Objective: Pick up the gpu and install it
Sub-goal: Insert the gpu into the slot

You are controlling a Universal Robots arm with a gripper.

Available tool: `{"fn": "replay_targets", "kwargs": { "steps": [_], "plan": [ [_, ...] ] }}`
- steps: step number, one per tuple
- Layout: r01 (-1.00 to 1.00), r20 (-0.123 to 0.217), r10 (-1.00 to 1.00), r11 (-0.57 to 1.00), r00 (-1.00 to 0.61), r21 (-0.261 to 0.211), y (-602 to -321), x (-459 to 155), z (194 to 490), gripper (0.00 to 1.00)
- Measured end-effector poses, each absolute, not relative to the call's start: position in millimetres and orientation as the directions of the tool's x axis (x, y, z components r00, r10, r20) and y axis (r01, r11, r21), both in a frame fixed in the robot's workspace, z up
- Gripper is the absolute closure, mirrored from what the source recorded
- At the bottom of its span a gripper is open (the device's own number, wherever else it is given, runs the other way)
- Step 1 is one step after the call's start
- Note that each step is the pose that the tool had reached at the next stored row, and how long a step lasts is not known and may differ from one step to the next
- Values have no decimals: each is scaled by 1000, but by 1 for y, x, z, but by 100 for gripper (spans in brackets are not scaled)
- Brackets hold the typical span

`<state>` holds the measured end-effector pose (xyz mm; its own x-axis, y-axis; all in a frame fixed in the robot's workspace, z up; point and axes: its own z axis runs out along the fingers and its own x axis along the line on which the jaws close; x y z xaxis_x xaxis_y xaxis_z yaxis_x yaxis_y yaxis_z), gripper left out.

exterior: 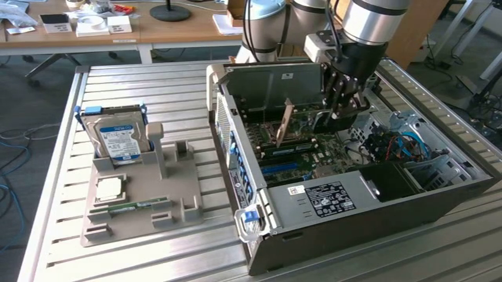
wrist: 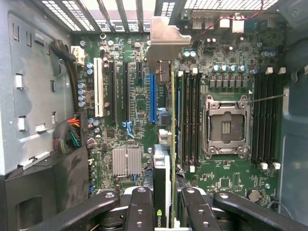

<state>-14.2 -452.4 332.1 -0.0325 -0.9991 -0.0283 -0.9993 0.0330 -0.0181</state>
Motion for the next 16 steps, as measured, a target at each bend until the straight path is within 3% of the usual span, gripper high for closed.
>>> {"fn": "replay_targets", "kwargs": {
  "steps": [16],
  "plan": [
    [-999,-28,-999,33,-33,-18,-452,-14,329,73]
  ]
}}
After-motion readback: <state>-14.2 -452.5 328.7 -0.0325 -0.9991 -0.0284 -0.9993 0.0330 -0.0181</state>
